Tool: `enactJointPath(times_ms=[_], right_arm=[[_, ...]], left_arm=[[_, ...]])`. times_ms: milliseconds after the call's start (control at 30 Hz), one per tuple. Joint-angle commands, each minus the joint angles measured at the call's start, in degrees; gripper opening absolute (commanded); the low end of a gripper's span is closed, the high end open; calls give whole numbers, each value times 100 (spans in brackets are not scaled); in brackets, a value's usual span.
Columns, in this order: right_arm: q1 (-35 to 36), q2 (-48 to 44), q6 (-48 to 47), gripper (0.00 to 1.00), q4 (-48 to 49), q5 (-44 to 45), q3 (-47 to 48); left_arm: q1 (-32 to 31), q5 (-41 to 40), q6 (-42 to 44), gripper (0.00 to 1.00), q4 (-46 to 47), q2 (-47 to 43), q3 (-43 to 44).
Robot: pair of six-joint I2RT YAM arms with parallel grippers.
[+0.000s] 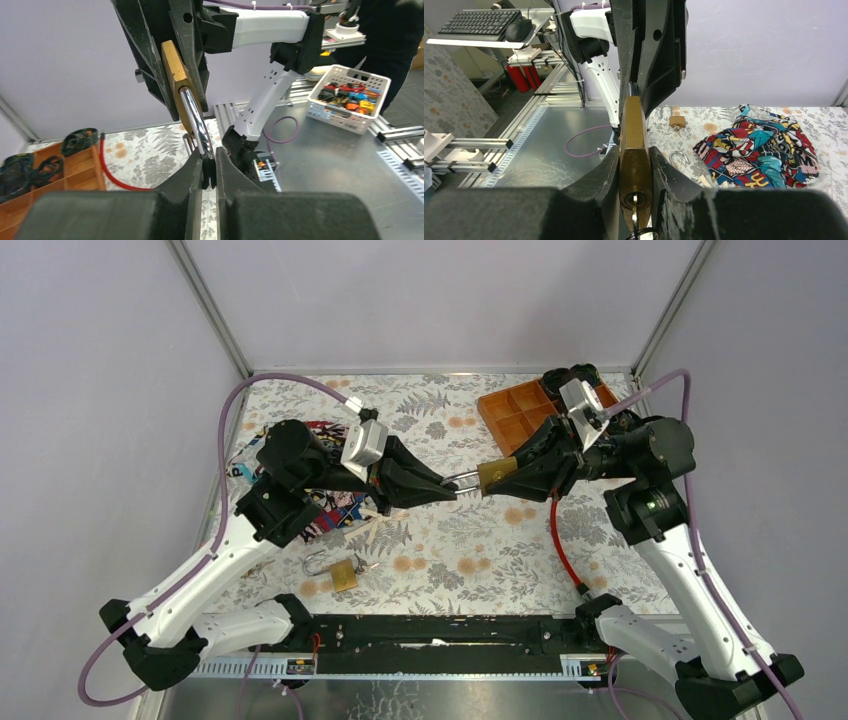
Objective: Lock with the key
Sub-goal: Lock the lock.
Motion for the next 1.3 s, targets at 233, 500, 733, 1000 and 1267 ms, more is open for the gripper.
enactJointPath(times_ms=[233, 500, 733, 1000, 1267], right_arm=[[84, 108, -1642, 0, -1765, 1554, 704], [84, -57, -1322, 0, -1474, 1680, 632], [83, -133, -668, 0, -925, 1955, 178], [84, -196, -478, 0, -1207, 2250, -136], [84, -82, -232, 0, -1134, 2544, -322]], left_arm=[[-241, 988, -908, 0, 270, 365, 312], [-324, 840, -1302, 0, 979, 547, 158], [-514, -27, -977, 0, 1643, 741, -58], [-746, -577, -477, 0, 1809, 1102, 29], [-1012, -770, -468, 0, 1601, 1474, 270]])
